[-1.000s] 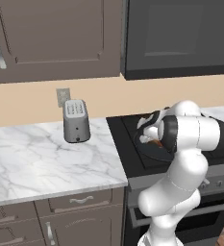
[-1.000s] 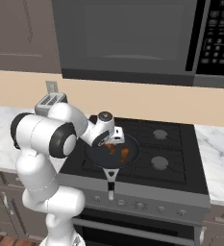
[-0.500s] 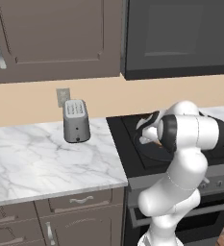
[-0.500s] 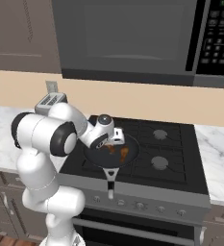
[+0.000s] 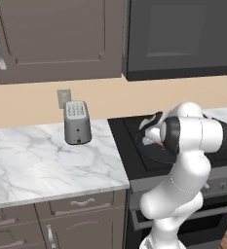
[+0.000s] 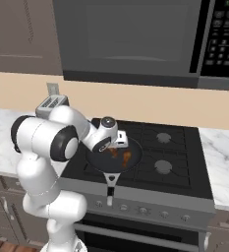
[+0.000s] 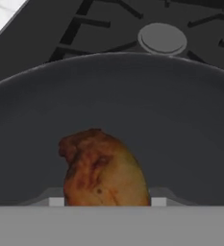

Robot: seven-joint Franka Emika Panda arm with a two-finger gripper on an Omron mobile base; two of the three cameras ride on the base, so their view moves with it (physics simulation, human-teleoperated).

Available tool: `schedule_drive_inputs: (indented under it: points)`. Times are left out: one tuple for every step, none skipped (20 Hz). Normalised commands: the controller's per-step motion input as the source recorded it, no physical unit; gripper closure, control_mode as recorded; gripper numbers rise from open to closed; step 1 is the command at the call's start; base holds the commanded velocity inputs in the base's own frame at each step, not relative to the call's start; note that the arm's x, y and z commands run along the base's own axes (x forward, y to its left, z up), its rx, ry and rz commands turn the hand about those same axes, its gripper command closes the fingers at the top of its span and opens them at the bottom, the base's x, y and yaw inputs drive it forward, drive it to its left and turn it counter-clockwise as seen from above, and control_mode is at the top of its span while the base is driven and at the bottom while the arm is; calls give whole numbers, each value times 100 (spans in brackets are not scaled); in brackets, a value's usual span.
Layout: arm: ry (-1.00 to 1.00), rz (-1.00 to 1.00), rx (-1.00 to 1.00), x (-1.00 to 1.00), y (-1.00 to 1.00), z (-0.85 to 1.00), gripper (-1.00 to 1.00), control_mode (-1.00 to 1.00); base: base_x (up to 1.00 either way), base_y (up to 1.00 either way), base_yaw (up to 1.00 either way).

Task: Take the chicken drumsticks from the pan and place one on each plate on the dining counter.

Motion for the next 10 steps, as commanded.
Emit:
schedule_drive_inputs:
  points:
    - [-4,0,3,-45,-10,58,100,-100,0,0,0]
    - [-11,0,5,-64,-13,67,100,-100,0,0,0]
    - [-12,0,6,-74,-13,69,100,-100,0,0,0]
    - [-11,0,6,-80,-11,65,100,-100,0,0,0]
    - [-12,0,4,-86,-10,64,100,-100,0,0,0]
    - [-9,0,4,-87,-6,56,100,-100,0,0,0]
    - [-11,0,3,-90,-4,54,100,-100,0,0,0]
    - [-9,0,2,-87,0,53,100,-100,0,0,0]
    - [-7,-4,2,-85,0,52,100,-100,0,0,0]
    - [-6,-5,2,-84,0,54,100,-100,0,0,0]
